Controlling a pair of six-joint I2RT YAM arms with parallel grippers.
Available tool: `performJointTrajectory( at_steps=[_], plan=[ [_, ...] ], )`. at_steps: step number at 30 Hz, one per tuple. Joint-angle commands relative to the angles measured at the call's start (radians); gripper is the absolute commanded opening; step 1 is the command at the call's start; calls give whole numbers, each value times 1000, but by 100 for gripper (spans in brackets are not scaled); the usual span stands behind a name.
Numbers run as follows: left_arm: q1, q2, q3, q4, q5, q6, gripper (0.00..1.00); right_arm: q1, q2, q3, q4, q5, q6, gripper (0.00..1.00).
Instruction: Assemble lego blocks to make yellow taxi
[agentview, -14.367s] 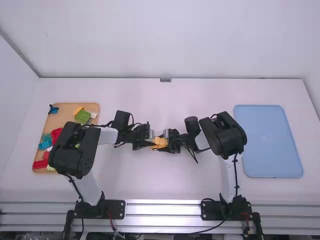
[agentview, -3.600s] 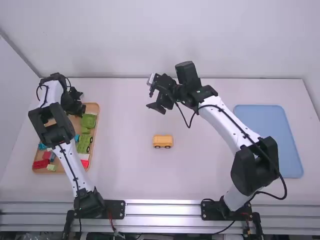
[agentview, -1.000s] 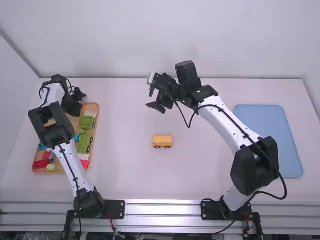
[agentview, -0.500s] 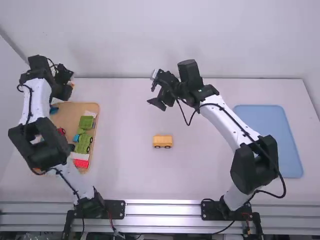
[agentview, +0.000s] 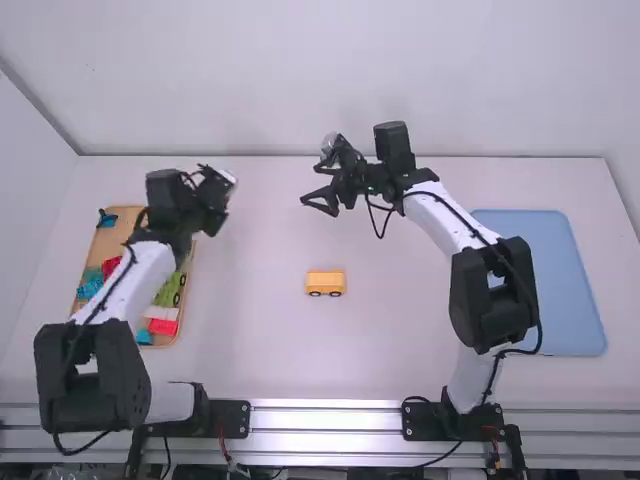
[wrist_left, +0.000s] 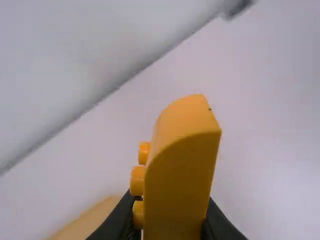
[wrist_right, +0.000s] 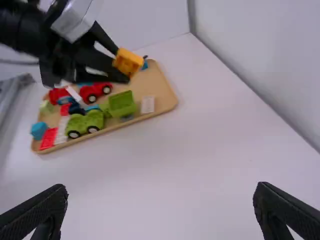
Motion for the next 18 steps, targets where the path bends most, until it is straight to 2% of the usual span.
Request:
performJointTrajectory(
  at_steps=[1, 4, 7, 11, 13, 14, 17, 18],
  plan=[
    [-114, -47, -94, 100, 46, -68, 2, 7, 26, -2, 3, -89, 13, 99],
    [-246, -54, -158, 243, -91, -180, 3, -2, 24, -1, 1, -80, -19, 99],
    [-301, -54, -160, 267, -154, -260, 2, -34, 2, -2, -25, -63, -35, 98],
    [-319, -54, -142, 261, -81, -328, 2, -66, -72, -16, -174, 30, -151, 98],
    [-317, -54, -140, 262, -6, -338, 2, -61, -109, -68, -187, 24, -221, 98],
    [-320, -54, -141, 265, 39, -338, 4, -55, -128, -113, -147, 26, -224, 98],
    [-327, -47, -142, 267, 113, -320, 3, -35, -158, -273, 141, 75, -29, 98],
    [-325, -45, -142, 269, 113, -322, 2, -29, -159, -334, 282, 92, 80, 98]
  ],
)
